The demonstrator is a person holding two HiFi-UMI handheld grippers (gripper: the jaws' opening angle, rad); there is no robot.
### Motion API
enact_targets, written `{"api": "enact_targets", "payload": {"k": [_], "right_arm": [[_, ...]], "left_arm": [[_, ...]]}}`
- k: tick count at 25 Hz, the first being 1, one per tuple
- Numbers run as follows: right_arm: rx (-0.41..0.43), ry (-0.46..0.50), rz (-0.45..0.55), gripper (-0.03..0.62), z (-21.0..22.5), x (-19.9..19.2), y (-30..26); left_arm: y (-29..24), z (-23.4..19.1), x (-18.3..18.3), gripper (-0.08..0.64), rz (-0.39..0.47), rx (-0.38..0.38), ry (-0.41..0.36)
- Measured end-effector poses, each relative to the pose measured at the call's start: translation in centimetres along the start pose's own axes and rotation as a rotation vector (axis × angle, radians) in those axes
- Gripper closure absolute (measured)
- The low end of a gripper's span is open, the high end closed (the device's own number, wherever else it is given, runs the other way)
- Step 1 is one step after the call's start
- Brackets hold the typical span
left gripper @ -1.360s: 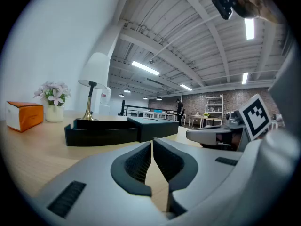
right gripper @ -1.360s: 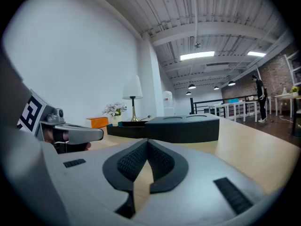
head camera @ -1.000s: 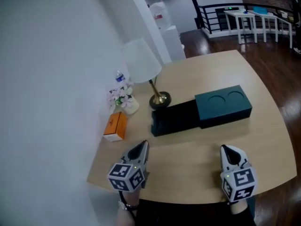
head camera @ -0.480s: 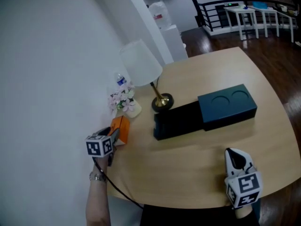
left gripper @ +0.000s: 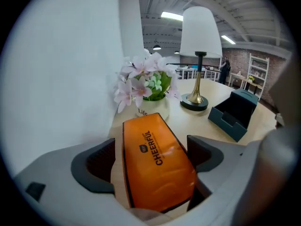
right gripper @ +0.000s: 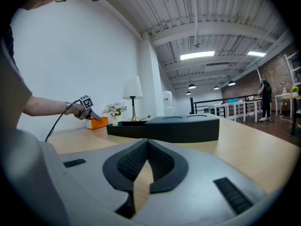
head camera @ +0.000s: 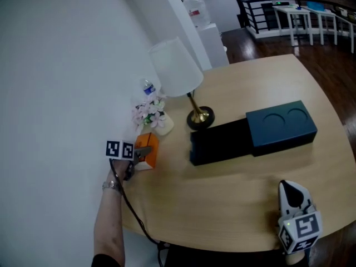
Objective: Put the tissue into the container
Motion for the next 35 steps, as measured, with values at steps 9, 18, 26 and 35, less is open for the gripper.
{"api": "enact_targets", "payload": {"k": [9,18,26,35], "right_arm": [[-0.004,-0.009,-0.016,0.586,0.2,-0.2,0.0],[0.005,0.007,-0.025,0.586,0.6,-0.5,-0.3],[0.009,-0.022,-0.051,0.586,0.3,0.1,-1.6],[0.017,-0.014,-0.042,0.586,0.1,0.2,-1.6]], "left_arm": [[-0.7,0.6,-0.5,0.136,0.009,-0.061,-0.008],[1.5,2.1,-0.4,0.210,0.089,-0.112,-0.146],[5.9,11.5,4.6,0.210,0.268,-0.391,-0.443],[4.7,21.9,10.4,0.210,0.301,-0.656,-0.628]]}}
Point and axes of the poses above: the fingertips, and each gripper's own axes: y backward along the fingers, z to its right, x out of its top, the point moved 10 cm from there along y, backward along the fingers, and after that the axes turned 13 degrees about x, right-handed, at the moved point
